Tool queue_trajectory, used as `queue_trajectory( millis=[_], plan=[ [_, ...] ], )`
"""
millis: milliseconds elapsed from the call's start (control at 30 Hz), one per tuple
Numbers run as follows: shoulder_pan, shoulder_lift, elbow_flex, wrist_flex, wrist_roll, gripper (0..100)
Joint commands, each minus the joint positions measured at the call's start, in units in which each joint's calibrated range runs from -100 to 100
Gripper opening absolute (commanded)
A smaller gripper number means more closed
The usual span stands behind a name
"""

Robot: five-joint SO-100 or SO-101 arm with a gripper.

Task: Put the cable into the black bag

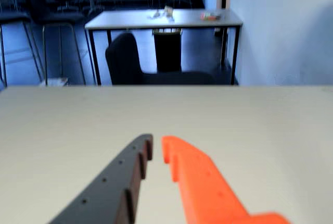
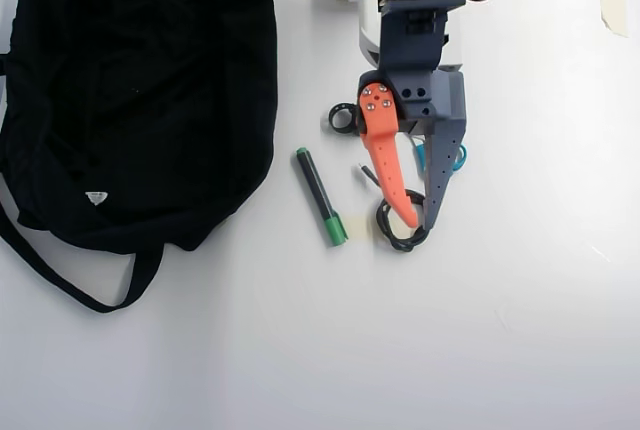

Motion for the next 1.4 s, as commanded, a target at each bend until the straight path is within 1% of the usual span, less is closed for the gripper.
queue_trajectory(
  millis=[0, 133, 167, 300, 333, 500, 533, 567, 600, 867, 1100, 1367],
  plan=[
    [0.39, -1.70, -1.08, -0.97, 0.26, 2],
    [0.10, -1.70, 0.09, -0.11, 0.16, 2],
    [-0.05, -1.78, -1.26, 5.32, 0.16, 2],
    [-0.58, -2.86, -6.11, 19.70, 0.16, 2],
    [-1.18, -3.44, -8.09, 26.94, 0.10, 2],
    [-2.90, -3.53, -11.32, 42.53, 0.10, 2],
    [-3.27, -3.53, -12.04, 47.78, 0.10, 2],
    [-3.57, -3.53, -12.40, 50.63, 0.10, 2],
    [-3.57, -3.53, -12.49, 50.80, 0.10, 2],
    [-4.02, -3.53, -13.75, 70.61, 0.00, 2],
    [-3.57, -3.36, -13.57, 82.67, 0.16, 2],
    [-3.57, -2.36, -12.67, 83.44, -0.26, 2]
  ],
)
